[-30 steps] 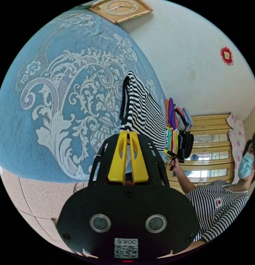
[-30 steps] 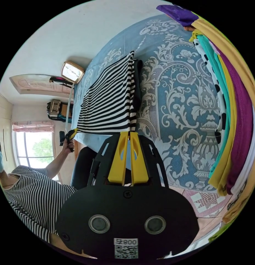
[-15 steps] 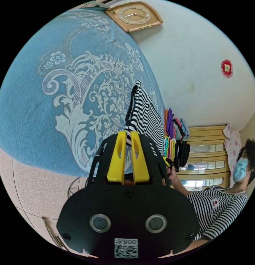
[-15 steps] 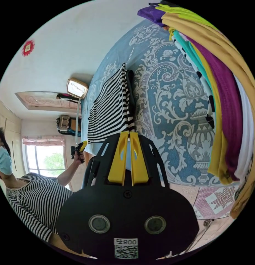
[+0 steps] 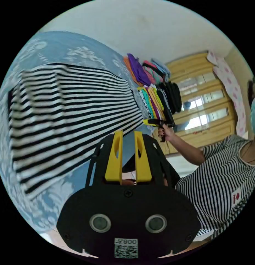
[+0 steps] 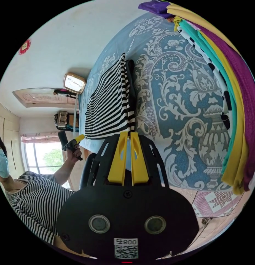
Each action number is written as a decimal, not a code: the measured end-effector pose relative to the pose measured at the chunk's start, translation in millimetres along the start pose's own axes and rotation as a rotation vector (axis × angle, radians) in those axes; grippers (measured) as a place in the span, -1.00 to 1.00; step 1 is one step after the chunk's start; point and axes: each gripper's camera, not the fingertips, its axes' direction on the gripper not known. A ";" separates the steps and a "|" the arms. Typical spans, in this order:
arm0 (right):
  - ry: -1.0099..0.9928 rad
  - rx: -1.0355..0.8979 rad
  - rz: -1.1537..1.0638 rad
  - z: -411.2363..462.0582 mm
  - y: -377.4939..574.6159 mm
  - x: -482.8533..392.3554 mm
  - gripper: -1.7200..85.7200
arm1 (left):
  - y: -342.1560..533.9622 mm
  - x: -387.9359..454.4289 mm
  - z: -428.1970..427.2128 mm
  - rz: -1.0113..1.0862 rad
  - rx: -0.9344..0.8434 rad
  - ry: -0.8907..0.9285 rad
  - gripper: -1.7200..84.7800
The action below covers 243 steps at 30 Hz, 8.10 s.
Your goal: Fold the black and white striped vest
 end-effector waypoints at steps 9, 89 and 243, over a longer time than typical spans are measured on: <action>-0.114 0.014 -0.064 -23.0 -18.4 -40.0 -0.93 | -71.9 123.6 207.5 0.396 -0.209 -0.290 -0.71; 0.077 -0.187 -0.396 169.3 -283.3 -861.7 -0.92 | 251.1 -136.0 -306.4 -0.621 0.642 0.093 -0.94; -0.466 -0.256 0.010 303.4 14.2 -593.8 -0.92 | 230.6 43.3 -264.2 -0.283 0.133 -0.174 -0.89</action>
